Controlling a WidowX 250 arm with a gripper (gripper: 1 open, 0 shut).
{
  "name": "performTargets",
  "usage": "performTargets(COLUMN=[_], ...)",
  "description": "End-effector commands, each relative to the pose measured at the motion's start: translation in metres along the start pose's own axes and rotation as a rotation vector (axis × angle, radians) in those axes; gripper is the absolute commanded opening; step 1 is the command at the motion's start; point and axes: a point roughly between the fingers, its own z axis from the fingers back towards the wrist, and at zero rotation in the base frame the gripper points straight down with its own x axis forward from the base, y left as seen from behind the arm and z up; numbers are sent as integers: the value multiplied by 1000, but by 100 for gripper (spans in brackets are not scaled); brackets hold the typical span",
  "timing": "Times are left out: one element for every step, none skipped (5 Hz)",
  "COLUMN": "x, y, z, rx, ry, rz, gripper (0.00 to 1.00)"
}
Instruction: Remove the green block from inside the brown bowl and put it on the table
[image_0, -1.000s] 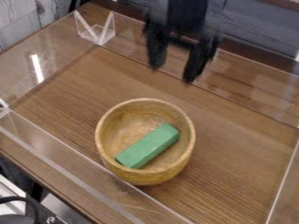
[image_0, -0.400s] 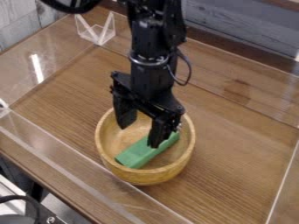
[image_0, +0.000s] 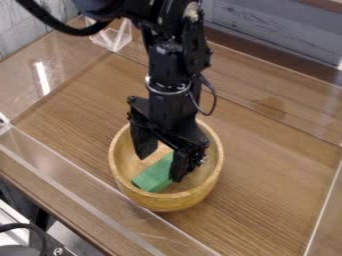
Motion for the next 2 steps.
performTargets(x=[4,4], y=[-3,-3], z=[1,-3], rx=[0,-2], ry=[-45,-53], rz=[-30,-38], gripper=[100,100])
